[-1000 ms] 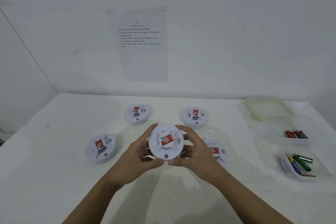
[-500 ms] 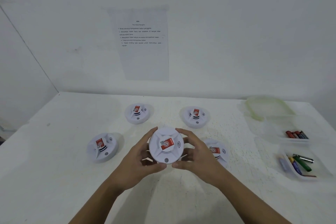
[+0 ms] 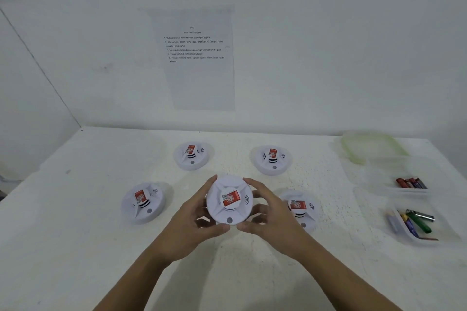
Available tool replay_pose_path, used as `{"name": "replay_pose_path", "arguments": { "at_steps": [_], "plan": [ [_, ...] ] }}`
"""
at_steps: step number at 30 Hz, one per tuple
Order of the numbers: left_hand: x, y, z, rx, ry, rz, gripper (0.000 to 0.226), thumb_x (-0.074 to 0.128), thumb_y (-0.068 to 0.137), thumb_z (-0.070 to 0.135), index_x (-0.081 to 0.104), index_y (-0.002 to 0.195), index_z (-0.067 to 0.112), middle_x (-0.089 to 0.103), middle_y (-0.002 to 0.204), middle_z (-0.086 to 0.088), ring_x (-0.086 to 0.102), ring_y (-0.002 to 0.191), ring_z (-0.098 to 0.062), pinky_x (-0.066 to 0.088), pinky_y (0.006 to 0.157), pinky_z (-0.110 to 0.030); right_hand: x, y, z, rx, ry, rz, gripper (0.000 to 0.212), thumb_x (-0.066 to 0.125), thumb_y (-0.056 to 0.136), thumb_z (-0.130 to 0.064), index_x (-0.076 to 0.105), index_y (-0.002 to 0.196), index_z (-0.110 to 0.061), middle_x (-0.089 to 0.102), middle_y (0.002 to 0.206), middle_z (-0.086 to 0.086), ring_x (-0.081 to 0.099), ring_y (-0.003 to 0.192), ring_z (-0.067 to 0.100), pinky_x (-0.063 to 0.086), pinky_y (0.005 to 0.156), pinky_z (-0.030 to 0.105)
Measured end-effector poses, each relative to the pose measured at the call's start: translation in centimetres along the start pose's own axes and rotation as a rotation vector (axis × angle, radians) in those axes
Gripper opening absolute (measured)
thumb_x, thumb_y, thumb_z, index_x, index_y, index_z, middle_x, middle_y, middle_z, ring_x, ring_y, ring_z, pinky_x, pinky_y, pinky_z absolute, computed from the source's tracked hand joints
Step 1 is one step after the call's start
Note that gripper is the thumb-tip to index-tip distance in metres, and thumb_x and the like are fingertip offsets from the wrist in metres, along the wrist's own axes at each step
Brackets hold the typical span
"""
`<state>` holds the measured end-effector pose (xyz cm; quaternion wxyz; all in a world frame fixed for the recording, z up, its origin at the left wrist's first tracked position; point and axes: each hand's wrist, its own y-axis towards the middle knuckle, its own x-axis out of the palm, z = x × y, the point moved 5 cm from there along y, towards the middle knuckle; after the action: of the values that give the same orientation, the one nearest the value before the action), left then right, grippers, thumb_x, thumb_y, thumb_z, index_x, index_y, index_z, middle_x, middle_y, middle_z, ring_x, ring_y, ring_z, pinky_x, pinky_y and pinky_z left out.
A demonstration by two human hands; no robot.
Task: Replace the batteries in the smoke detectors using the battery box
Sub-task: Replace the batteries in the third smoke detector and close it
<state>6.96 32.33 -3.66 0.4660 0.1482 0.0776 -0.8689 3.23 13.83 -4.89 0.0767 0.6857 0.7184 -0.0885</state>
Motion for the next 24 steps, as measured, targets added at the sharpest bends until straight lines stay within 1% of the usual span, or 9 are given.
{"name": "replay_pose_path", "arguments": {
  "at_steps": [3,5,10,14,15,17,19,21,24],
  "plan": [
    [0.1,0.2,-0.5,-0.011,0.005,-0.006,0.09,0.08,0.084,0.018,0.026,0.152,0.045,0.06,0.134,0.01,0.063,0.102,-0.03,0.059,0.086,-0.037,0.5,0.0,0.2,-0.019,-0.059,0.014,0.08,0.083,0.081,-0.015,0.036,0.131,-0.056,0.057,0.123,-0.023,0.067,0.101,0.011,0.058,0.079,0.021],
    [0.2,0.4,-0.6,-0.013,-0.002,-0.008,0.09,0.079,0.085,0.017,0.025,0.152,0.043,0.059,0.136,0.012,0.064,0.104,-0.028,0.059,0.087,-0.034,0.6,0.1,0.1,-0.029,-0.072,0.022,0.078,0.082,0.082,-0.016,0.035,0.128,-0.059,0.056,0.121,-0.029,0.066,0.104,0.009,0.057,0.08,0.019],
    [0.1,0.7,-0.4,0.015,-0.007,-0.01,0.087,0.079,0.085,0.017,0.028,0.149,0.044,0.06,0.135,0.012,0.064,0.104,-0.026,0.058,0.084,-0.029,0.5,0.2,0.1,-0.027,-0.09,0.029,0.077,0.082,0.083,-0.019,0.035,0.131,-0.055,0.056,0.125,-0.026,0.065,0.109,0.01,0.058,0.085,0.021],
    [-0.1,0.6,0.7,0.062,0.01,-0.03,0.082,0.078,0.086,0.014,0.035,0.137,0.061,0.063,0.126,0.011,0.062,0.095,-0.024,0.057,0.079,-0.029,0.2,0.2,0.0,-0.021,-0.084,0.035,0.078,0.084,0.08,-0.018,0.036,0.127,-0.058,0.058,0.123,-0.024,0.066,0.103,0.01,0.059,0.082,0.023],
    [-0.1,0.6,0.7,0.061,0.019,-0.033,0.082,0.078,0.085,0.014,0.034,0.137,0.061,0.063,0.126,0.011,0.062,0.096,-0.025,0.057,0.079,-0.03,0.2,0.3,0.1,-0.024,-0.088,0.036,0.079,0.084,0.079,-0.018,0.037,0.127,-0.059,0.058,0.123,-0.024,0.066,0.102,0.01,0.06,0.082,0.024],
    [-0.3,0.6,0.3,0.043,0.033,-0.032,0.084,0.079,0.084,0.016,0.032,0.142,0.054,0.063,0.126,0.011,0.062,0.098,-0.029,0.058,0.079,-0.031,0.1,0.4,0.2,-0.029,-0.109,0.038,0.078,0.085,0.078,-0.02,0.037,0.126,-0.059,0.058,0.124,-0.022,0.066,0.102,0.009,0.06,0.082,0.025],
    [-0.4,0.8,-0.3,0.025,0.051,-0.022,0.085,0.081,0.083,0.02,0.032,0.146,0.047,0.064,0.125,0.009,0.062,0.094,-0.027,0.058,0.076,-0.028,0.1,0.5,0.2,-0.045,-0.168,0.05,0.077,0.085,0.078,-0.023,0.037,0.128,-0.057,0.056,0.125,-0.021,0.064,0.103,0.007,0.059,0.082,0.022],
    [-0.5,0.9,-0.9,0.009,0.064,-0.009,0.086,0.083,0.08,0.024,0.034,0.147,0.045,0.063,0.125,0.007,0.062,0.091,-0.024,0.057,0.075,-0.028,0.2,0.5,0.1,-0.063,-0.25,0.062,0.076,0.085,0.079,-0.026,0.039,0.134,-0.049,0.054,0.127,-0.018,0.061,0.106,0.005,0.056,0.081,0.017],
    [-0.9,1.1,-2.1,-0.027,0.08,0.01,0.088,0.088,0.074,0.032,0.038,0.144,0.048,0.059,0.128,0.012,0.066,0.093,-0.026,0.06,0.078,-0.034,0.2,0.7,0.0,-0.082,-0.348,0.047,0.078,0.085,0.078,-0.029,0.04,0.142,-0.037,0.05,0.129,-0.017,0.055,0.11,0.001,0.052,0.081,0.01]
  ]
}}
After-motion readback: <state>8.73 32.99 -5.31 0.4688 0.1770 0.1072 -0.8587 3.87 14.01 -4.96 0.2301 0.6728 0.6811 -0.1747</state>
